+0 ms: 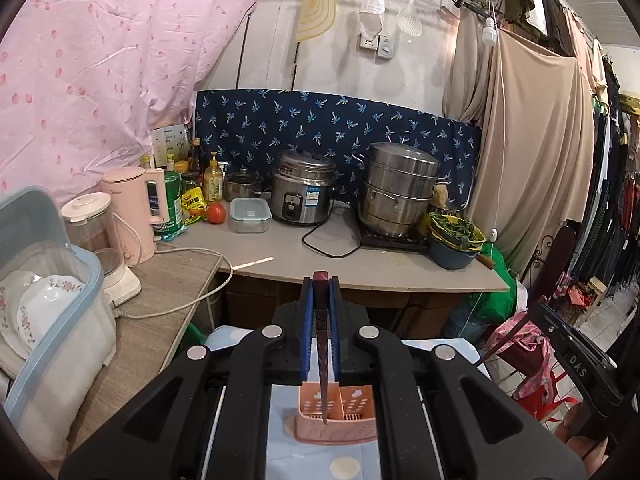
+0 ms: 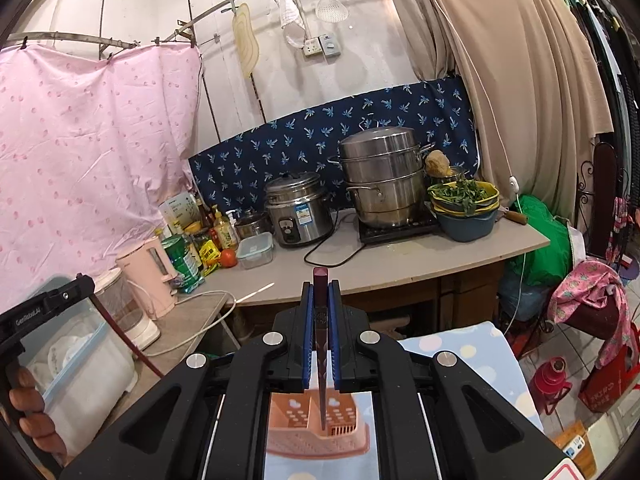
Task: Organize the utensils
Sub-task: 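Lift both held chopsticks and carry them over the pink holder, then lower the chopsticks into the pink holder and open both grippers, then move both open grippers back down to the remaining chopsticks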
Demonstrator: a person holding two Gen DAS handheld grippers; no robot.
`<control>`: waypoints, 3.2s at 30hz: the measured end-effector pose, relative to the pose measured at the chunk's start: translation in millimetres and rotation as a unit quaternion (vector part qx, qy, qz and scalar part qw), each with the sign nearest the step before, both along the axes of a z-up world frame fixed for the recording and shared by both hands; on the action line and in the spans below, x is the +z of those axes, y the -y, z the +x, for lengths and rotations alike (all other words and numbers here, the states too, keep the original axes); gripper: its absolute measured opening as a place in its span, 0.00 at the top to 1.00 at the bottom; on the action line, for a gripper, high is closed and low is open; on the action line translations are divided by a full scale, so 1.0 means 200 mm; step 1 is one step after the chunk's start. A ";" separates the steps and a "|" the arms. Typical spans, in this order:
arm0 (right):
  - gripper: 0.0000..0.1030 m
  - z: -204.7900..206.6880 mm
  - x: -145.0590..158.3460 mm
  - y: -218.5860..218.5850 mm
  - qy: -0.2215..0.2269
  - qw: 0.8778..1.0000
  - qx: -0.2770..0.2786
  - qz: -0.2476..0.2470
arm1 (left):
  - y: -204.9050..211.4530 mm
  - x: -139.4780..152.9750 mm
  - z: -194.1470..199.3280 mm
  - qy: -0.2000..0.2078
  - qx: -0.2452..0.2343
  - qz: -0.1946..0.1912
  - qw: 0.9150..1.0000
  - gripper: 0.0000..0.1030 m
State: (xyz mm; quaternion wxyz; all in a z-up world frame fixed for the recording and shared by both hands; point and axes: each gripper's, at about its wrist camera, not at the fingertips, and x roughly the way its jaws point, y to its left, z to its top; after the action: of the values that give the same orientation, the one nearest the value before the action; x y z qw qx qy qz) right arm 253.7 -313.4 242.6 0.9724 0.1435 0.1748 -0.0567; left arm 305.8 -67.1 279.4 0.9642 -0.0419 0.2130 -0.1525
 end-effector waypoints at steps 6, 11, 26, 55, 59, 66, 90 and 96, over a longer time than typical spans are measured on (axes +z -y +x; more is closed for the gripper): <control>0.93 0.15 -0.16 0.00 -0.035 0.999 0.003 -0.005 | 0.06 -0.12 0.11 -0.010 0.002 0.017 1.000 0.93; 0.93 0.19 -0.31 0.00 -0.065 0.998 0.004 -0.009 | 0.07 -0.25 0.20 -0.035 0.006 0.023 0.999 0.93; 0.65 0.03 -0.19 -0.03 -0.035 0.999 -0.007 -0.034 | -0.01 -0.24 0.13 -0.029 0.041 0.030 0.998 0.54; 0.61 -1.01 -0.60 -0.21 -0.131 0.991 0.000 -0.016 | -0.36 -0.69 -0.73 -0.124 0.030 0.079 0.989 0.47; 0.62 -1.12 -0.71 -0.23 -0.155 0.988 0.001 -0.009 | -0.39 -0.81 -0.82 -0.149 0.025 0.080 0.985 0.47; 0.61 -1.24 -0.86 -0.30 -0.188 0.982 0.007 -0.010 | -0.41 -1.01 -0.97 -0.189 0.016 0.087 0.978 0.47; 0.65 -1.33 -1.35 -0.52 -0.280 0.959 0.043 -0.009 | -0.34 -1.44 -1.23 -0.255 -0.008 0.116 0.960 0.42; 0.73 -1.32 -1.38 -0.53 -0.286 0.957 0.047 -0.009 | -0.33 -1.50 -1.25 -0.267 -0.012 0.118 0.956 0.42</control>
State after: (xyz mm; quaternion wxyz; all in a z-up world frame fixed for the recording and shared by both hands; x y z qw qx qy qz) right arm -10.8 -206.9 -33.6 0.8848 0.1039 0.4514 -0.0513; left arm 56.6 -0.6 -20.5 0.8684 0.0354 0.4795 -0.1214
